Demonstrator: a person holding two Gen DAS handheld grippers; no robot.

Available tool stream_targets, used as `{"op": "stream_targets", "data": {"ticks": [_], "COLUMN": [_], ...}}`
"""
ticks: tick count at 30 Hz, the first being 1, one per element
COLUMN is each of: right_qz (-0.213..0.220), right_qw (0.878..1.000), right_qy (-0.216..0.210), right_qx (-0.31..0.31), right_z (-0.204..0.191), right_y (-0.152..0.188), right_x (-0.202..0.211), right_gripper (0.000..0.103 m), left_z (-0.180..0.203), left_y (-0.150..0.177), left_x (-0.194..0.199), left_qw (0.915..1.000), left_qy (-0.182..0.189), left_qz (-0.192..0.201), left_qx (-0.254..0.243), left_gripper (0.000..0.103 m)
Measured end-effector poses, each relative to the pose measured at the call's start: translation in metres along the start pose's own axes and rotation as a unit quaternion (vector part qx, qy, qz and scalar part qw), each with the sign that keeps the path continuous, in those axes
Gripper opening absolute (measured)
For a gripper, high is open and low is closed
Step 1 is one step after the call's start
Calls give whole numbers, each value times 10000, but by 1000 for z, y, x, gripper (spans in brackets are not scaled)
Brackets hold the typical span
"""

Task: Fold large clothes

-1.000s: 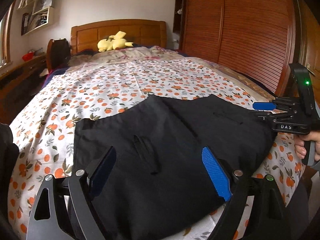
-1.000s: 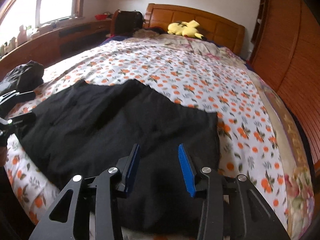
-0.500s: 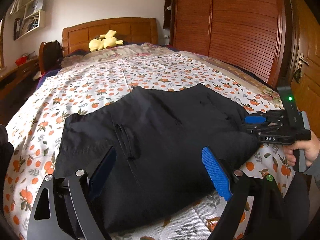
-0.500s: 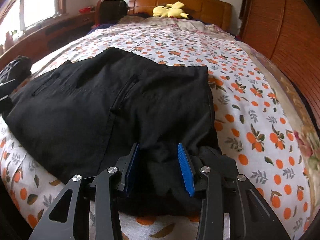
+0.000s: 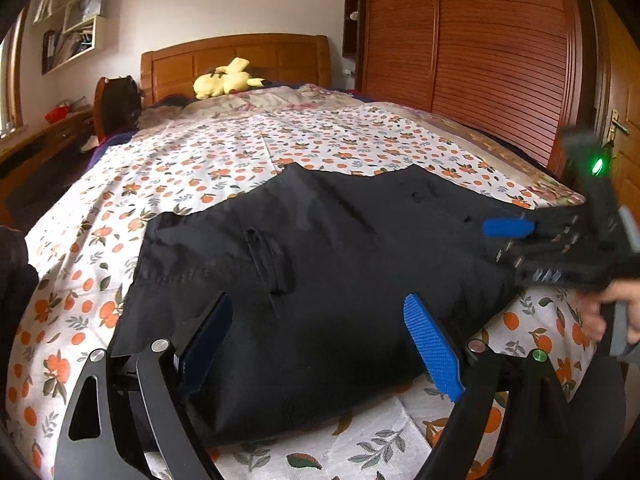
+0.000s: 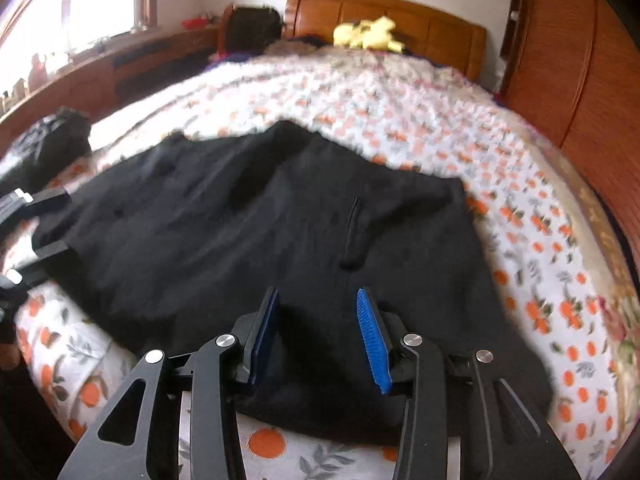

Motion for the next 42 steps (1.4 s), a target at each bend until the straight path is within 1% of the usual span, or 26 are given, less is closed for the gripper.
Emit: {"op": "stream_targets", "data": {"ticks": [1,3,8,9,10,11,12,13,16,20,23,26,29,31,35,42], "right_qz": [-37,37,32,76,118,207,280,368,439,434,323,214,181,177,91,-151], "right_qw": [10000,10000,10000,9999,9999,9997,9994,9989,9977,9948,9929,9916,9902,9890,9865,9840], "right_qy": [-50,-9,44,51,63,121,189,262,468,752,776,739,707,695,529,486], "right_qx": [-2,55,-67,-84,-95,-102,-109,-119,-215,-535,-842,-1041,-1189,-1298,-1544,-1708], "right_z": [1,-2,-5,-5,-3,-1,2,7,26,63,86,97,104,108,114,119], "right_y": [6,9,8,7,7,6,5,6,9,15,23,29,32,34,42,50], "right_x": [-8,-7,7,14,18,27,34,44,62,75,73,67,62,59,51,41], "right_gripper": [39,39,39,42,51,57,64,65,66,66,66,67,73,81,81,88], "left_z": [0,-2,-7,-8,-9,-10,-11,-11,-11,-12,-12,-13,-13,-12,-11,-10], "left_y": [1,4,14,16,18,20,22,25,29,32,32,33,35,35,36,36], "left_x": [0,1,2,3,5,6,7,8,9,10,10,9,8,6,3,2], "left_qw": [10000,10000,9999,9999,9999,9999,9999,9999,9999,9998,9998,9998,9998,9997,9997,9997], "left_qy": [-18,-26,-46,-47,-51,-41,-30,-32,-21,-14,-15,-17,-25,-25,-32,-36], "left_qz": [-5,-26,-92,-99,-107,-119,-127,-128,-154,-171,-172,-179,-202,-223,-243,-255], "left_qx": [-12,14,50,56,64,72,75,74,55,31,35,37,21,15,-4,-15], "left_gripper": [89,89,89,89,89,89,89,89,89,89,89,89,89,89,89,89]}}
Point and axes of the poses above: each gripper's, at about its wrist camera, not at the fingertips, and x roughly against the way its jaws point, z to its right, y to its underside, the point moved 10 cm from there along -x, roughly the way its jaws point, and after that the axes turned 6 degrees about -y, right-handed, at the moved point
